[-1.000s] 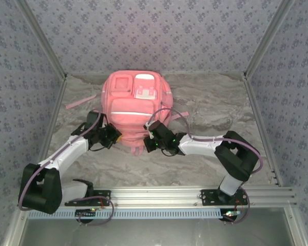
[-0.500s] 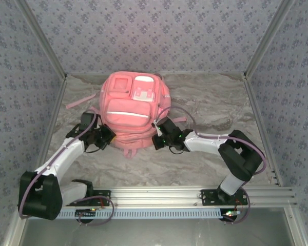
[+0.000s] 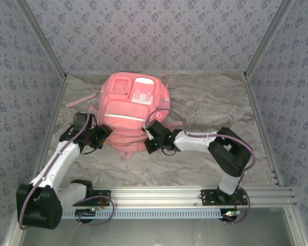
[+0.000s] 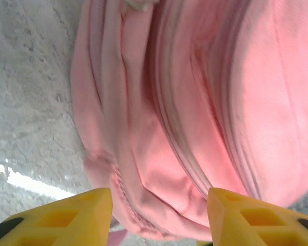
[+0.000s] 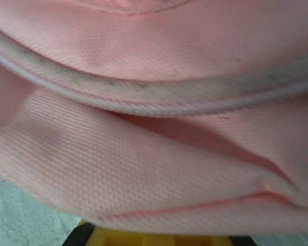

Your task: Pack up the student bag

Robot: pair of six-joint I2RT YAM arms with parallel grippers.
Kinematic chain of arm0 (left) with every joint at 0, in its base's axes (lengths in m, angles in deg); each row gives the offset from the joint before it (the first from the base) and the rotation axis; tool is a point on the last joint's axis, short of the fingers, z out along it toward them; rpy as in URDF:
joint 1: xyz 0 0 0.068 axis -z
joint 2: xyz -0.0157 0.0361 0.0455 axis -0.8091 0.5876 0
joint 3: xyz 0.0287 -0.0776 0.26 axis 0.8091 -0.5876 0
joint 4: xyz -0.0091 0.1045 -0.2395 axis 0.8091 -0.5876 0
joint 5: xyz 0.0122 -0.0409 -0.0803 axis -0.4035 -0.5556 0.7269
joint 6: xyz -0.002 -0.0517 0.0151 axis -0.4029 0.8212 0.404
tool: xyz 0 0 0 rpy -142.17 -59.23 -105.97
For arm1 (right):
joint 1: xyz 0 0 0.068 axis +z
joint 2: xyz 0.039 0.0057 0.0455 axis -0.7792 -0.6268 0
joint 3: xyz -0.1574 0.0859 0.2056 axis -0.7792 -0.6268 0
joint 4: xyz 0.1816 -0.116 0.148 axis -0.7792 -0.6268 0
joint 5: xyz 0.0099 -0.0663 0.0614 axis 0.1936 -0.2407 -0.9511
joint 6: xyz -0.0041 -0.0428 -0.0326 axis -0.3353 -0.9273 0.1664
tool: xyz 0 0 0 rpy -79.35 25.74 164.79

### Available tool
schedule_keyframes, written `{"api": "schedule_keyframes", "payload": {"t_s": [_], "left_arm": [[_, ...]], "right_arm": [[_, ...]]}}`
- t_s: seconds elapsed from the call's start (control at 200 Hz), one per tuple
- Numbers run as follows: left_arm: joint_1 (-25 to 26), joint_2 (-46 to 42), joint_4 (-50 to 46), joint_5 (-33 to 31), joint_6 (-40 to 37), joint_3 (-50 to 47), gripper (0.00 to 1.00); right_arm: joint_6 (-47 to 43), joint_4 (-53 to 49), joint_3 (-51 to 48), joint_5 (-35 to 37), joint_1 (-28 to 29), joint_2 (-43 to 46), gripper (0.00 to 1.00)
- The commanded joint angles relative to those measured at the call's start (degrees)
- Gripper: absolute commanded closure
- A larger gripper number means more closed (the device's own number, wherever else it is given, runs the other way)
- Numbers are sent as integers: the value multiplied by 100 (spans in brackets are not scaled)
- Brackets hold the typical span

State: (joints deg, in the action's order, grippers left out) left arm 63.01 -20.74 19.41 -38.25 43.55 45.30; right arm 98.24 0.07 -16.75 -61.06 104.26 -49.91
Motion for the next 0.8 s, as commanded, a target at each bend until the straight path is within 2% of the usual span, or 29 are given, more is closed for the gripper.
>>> {"api": "schedule_keyframes", "payload": {"t_s": [0.0,0.265,0.465,0.595,0.794], "left_arm": [[53,-299,-300,196,357,128,46],[918,48,483,206,1322,-155,43],[1501,680,1043,-60,1735,-93,48],[1655,964,1308,-175,1909,-151,58],[1720,1186,1516,-189,1870,-275,86]], "right_arm": [[126,-15,204,32,204,-234,100],[167,137,473,212,392,-476,100],[218,195,482,271,431,-478,100],[253,240,427,304,442,-458,100],[398,344,273,403,439,-356,100]]}}
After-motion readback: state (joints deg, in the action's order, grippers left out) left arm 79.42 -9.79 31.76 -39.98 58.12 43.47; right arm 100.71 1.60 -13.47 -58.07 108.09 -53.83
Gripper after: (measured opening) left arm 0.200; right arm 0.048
